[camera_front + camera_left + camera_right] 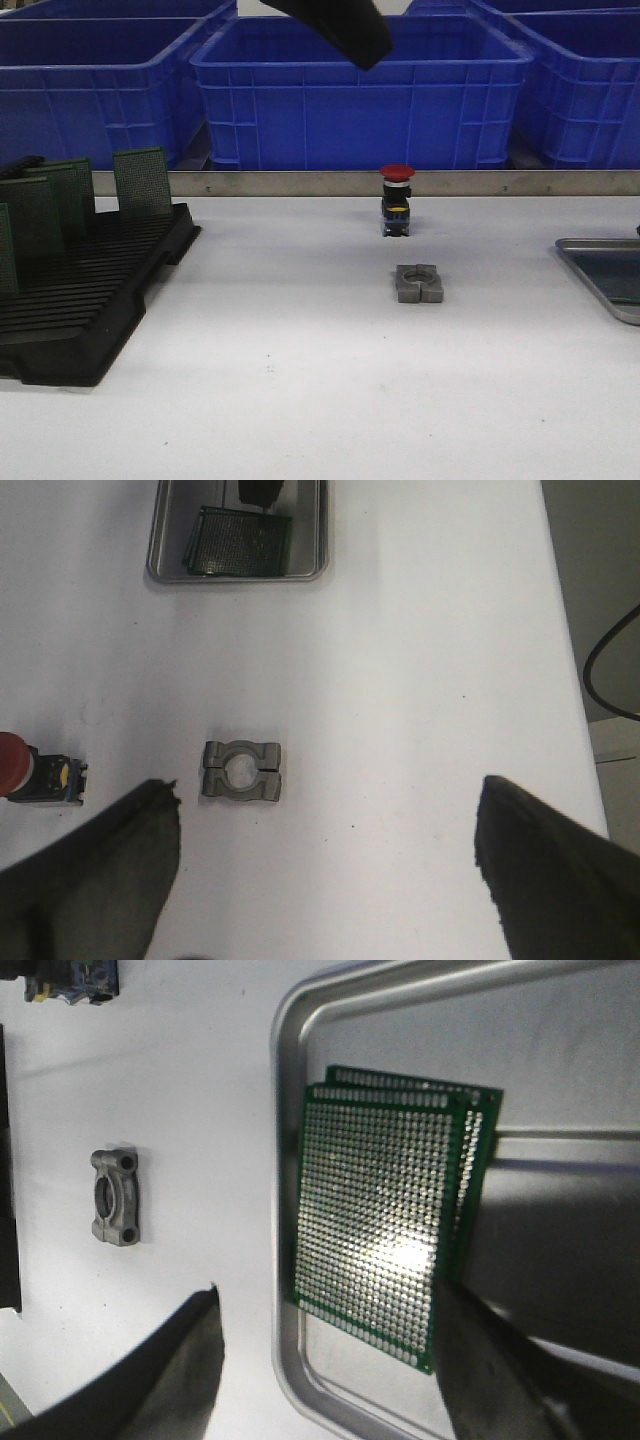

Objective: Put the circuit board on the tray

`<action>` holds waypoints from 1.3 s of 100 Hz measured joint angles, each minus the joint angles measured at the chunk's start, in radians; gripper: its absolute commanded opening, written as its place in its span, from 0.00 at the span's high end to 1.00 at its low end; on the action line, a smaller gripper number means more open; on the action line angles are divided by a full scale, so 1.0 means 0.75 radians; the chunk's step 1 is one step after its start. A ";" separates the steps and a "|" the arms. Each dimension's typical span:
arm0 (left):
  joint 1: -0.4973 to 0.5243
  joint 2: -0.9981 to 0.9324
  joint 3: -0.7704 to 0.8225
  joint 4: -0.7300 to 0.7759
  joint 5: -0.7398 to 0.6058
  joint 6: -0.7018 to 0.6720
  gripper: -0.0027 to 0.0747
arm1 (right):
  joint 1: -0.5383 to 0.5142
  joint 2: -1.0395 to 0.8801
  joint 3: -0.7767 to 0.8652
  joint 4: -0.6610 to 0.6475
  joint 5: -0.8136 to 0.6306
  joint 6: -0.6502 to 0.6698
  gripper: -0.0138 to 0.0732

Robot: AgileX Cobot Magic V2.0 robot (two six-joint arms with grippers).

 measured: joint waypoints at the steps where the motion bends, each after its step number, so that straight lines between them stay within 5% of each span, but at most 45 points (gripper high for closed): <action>1: 0.000 0.000 0.000 0.000 0.000 0.000 0.24 | 0.000 0.000 0.000 0.000 0.000 0.000 0.29; 57: 0.016 -0.072 0.000 0.000 -0.103 -0.194 0.24 | 0.169 -0.391 0.000 -0.193 -0.243 0.110 0.29; 93: 0.213 -0.258 0.020 0.003 -0.292 -0.521 0.24 | 0.396 -0.866 0.159 -0.245 -0.556 0.151 0.29; 130: 0.522 -0.791 0.677 0.003 -0.813 -0.580 0.24 | 0.471 -1.321 0.460 -0.245 -0.924 0.151 0.29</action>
